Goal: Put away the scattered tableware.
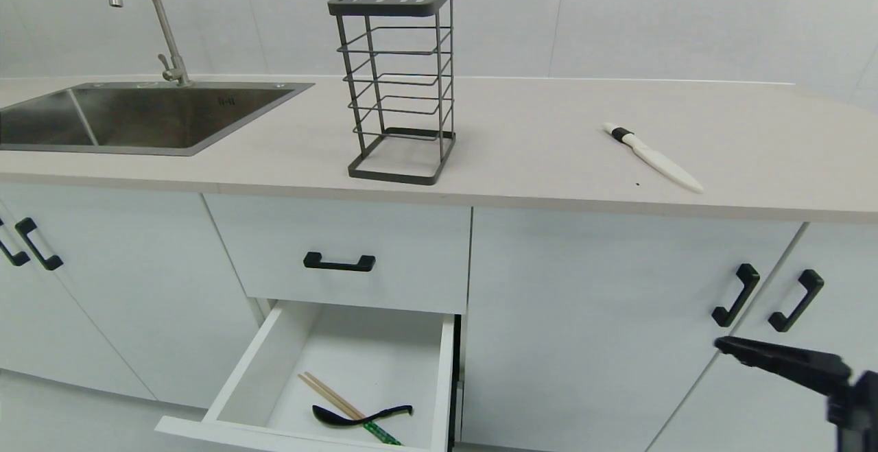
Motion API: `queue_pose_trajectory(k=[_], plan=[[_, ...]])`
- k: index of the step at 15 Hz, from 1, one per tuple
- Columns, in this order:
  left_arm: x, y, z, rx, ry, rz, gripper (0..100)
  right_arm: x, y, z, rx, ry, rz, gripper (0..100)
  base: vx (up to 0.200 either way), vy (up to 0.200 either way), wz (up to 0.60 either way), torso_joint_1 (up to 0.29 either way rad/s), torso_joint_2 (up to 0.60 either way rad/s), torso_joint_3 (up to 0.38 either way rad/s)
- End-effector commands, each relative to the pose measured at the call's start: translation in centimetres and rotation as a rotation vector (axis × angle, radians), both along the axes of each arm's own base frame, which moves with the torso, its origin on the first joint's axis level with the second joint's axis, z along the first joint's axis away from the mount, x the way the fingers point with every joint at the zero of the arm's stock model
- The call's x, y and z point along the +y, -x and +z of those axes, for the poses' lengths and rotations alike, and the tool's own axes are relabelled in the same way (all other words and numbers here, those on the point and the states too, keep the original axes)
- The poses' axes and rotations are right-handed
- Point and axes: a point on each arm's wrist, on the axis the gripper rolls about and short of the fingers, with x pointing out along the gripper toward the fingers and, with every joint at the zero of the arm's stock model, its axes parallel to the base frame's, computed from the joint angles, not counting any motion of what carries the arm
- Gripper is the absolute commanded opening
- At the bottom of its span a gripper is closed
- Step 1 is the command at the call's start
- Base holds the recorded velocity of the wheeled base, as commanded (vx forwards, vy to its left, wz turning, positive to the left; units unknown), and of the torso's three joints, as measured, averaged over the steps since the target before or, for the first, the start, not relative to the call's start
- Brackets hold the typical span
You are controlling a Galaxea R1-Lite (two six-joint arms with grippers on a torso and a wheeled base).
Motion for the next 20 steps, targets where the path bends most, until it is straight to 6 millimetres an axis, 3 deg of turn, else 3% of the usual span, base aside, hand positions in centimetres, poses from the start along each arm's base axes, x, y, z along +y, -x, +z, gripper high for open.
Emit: queue_pose_trajectory(k=[1,5,10,13,15,16,17,18,20], plan=[[0.0,0.0,0.0,0.001,0.000,-0.001,100,-4.9,4.1,0.1,-0.114,-0.127,-0.307,100,0.000,0.000,0.00,0.000,0.00,0.000],[0.0,0.0,0.0,0.001,-0.002,-0.002,100,-6.2,4.7,0.9,-0.172,-0.206,-0.645,100,0.000,0.000,0.00,0.000,0.00,0.000],[0.0,0.0,0.0,0.000,0.001,-0.002,100,-6.4,7.9,0.4,-0.309,-0.314,-0.620,100,0.000,0.000,0.00,0.000,0.00,0.000],[0.0,0.0,0.0,0.000,0.000,-0.001,100,-6.2,10.0,-2.5,-0.379,-0.273,-0.657,100,0.000,0.000,0.00,0.000,0.00,0.000],[0.0,0.0,0.0,0.000,0.001,-0.001,100,-6.2,9.6,-5.3,-0.292,-0.194,-0.664,100,0.000,0.000,0.00,0.000,0.00,0.000],[0.0,0.0,0.0,0.000,0.001,-0.001,100,-6.2,9.6,-5.3,-0.292,-0.194,-0.664,100,0.000,0.000,0.00,0.000,0.00,0.000],[0.0,0.0,0.0,0.000,0.003,-0.001,100,-6.3,9.4,-6.8,-0.141,-0.153,-0.715,100,0.000,0.000,0.00,0.000,0.00,0.000],[0.0,0.0,0.0,-0.002,0.000,-0.002,100,-6.6,9.4,-7.1,-0.102,-0.191,-0.841,100,0.000,0.000,0.00,0.000,0.00,0.000],[0.0,0.0,0.0,-0.002,-0.003,-0.008,100,-6.6,9.4,-7.1,-0.090,-0.208,-0.849,100,0.000,0.000,0.00,0.000,0.00,0.000]])
